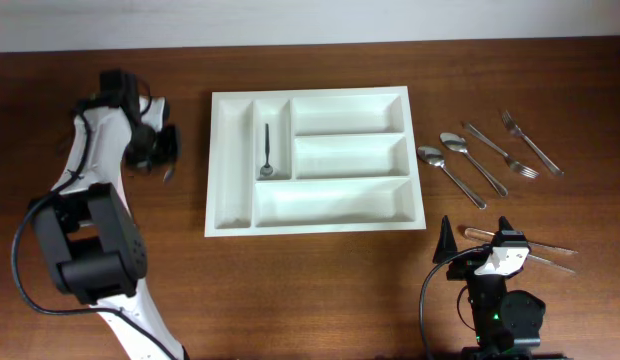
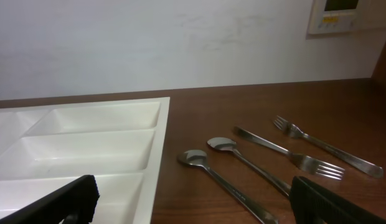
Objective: Pack container
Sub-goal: 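Place the second spoon in the tray's left compartment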
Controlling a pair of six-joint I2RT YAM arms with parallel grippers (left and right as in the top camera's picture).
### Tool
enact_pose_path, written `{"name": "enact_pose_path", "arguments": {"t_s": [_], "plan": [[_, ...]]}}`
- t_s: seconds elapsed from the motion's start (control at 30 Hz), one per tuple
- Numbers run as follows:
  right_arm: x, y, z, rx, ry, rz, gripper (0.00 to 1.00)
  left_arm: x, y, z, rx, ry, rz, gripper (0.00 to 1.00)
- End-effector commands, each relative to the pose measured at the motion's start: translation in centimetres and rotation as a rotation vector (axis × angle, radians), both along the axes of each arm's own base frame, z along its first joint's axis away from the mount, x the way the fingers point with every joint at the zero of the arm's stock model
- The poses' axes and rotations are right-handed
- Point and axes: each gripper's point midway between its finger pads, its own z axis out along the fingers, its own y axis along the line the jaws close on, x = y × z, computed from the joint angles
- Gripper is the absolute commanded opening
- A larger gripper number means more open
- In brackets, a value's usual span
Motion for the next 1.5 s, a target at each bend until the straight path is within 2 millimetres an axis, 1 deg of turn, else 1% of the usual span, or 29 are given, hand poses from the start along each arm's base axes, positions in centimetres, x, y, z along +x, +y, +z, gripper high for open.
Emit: {"name": "enact_pose_path", "arguments": {"t_s": [0.0, 0.1, 0.13, 0.17, 0.23, 0.37, 0.43, 0.53, 0.67, 0.7, 0.73, 0.77, 0.8, 0.83, 0.87, 0.9, 0.97, 1.03, 1.1, 1.23, 1.27, 1.3, 1.37, 1.43, 1.47], "plan": [[0.0, 0.1, -0.2, 0.008, 0.004, 0.000, 0.99, 1.9, -4.9, 6.5, -0.067, -0.136, -0.060, 0.02], [0.0, 0.1, -0.3, 0.008, 0.005, 0.000, 0.99, 2.3, -8.5, 9.3, -0.087, -0.188, -0.078, 0.02], [0.0, 0.1, -0.2, 0.008, 0.004, 0.000, 0.99, 2.3, -9.4, 9.8, -0.094, -0.195, -0.083, 0.02], [0.0, 0.1, -0.2, 0.008, 0.004, 0.000, 0.99, 2.1, -10.9, 10.0, -0.101, -0.196, -0.095, 0.02], [0.0, 0.1, -0.2, 0.008, 0.004, 0.000, 0.99, 1.7, -13.5, 9.9, -0.104, -0.188, -0.129, 0.02], [0.0, 0.1, -0.2, 0.008, 0.004, 0.000, 0.99, 1.1, -16.8, 7.9, -0.068, -0.138, -0.133, 0.02], [0.0, 0.1, -0.2, 0.008, 0.004, 0.000, 0.99, 1.0, -18.0, 6.7, -0.044, -0.120, -0.141, 0.02], [0.0, 0.1, -0.2, 0.008, 0.004, 0.000, 0.99, 1.1, -19.0, 4.7, -0.010, -0.095, -0.134, 0.02], [0.0, 0.1, -0.2, 0.008, 0.004, 0.000, 0.99, 1.3, -19.6, 2.3, 0.002, -0.062, -0.135, 0.02], [0.0, 0.1, -0.2, 0.008, 0.004, 0.000, 0.98, 1.3, -19.6, 1.6, 0.005, -0.049, -0.135, 0.07], [0.0, 0.1, -0.3, 0.008, 0.005, 0.000, 0.99, 1.3, -19.6, 1.2, 0.006, -0.041, -0.136, 0.12], [0.0, 0.1, -0.2, 0.008, 0.004, 0.000, 0.99, 1.3, -19.6, 1.0, 0.007, -0.039, -0.136, 0.16], [0.0, 0.1, -0.2, 0.008, 0.004, 0.000, 0.99, 1.3, -19.6, 1.0, 0.007, -0.039, -0.136, 0.25], [0.0, 0.1, -0.2, 0.008, 0.004, 0.000, 0.99, 1.4, -19.7, 1.0, 0.006, -0.043, -0.136, 0.30], [0.0, 0.1, -0.2, 0.008, 0.004, 0.000, 0.99, 1.5, -19.7, 1.1, 0.005, -0.049, -0.138, 0.33], [0.0, 0.1, -0.2, 0.008, 0.004, 0.000, 0.99, 1.7, -19.8, 1.6, 0.005, -0.062, -0.149, 0.34], [0.0, 0.1, -0.2, 0.008, 0.004, 0.000, 0.99, 2.1, -19.8, 2.3, 0.012, -0.088, -0.190, 0.41], [0.0, 0.1, -0.2, 0.008, 0.004, 0.000, 0.99, 2.2, -19.6, 3.6, 0.028, -0.112, -0.238, 0.46], [0.0, 0.1, -0.3, 0.008, 0.005, 0.000, 0.99, 2.3, -18.1, 5.3, 0.070, -0.122, -0.229, 0.48], [0.0, 0.1, -0.2, 0.008, 0.004, 0.000, 0.99, 1.7, -13.1, 9.2, 0.168, -0.133, -0.139, 0.48], [0.0, 0.1, -0.2, 0.008, 0.004, 0.000, 0.99, 1.5, -11.9, 9.8, 0.184, -0.131, -0.117, 0.48], [0.0, 0.1, -0.2, 0.008, 0.004, 0.000, 0.99, 0.8, -9.9, 10.8, 0.213, -0.123, -0.083, 0.47], [0.0, 0.1, -0.2, 0.008, 0.004, 0.000, 0.99, -0.2, -7.7, 11.8, 0.243, -0.108, -0.055, 0.47], [0.0, 0.1, -0.2, 0.008, 0.004, 0.000, 0.99, -1.5, -4.6, 13.1, 0.265, -0.085, 0.003, 0.47], [0.0, 0.1, -0.2, 0.008, 0.004, 0.000, 0.99, -1.9, -3.7, 13.5, 0.266, -0.082, 0.022, 0.48]]}}
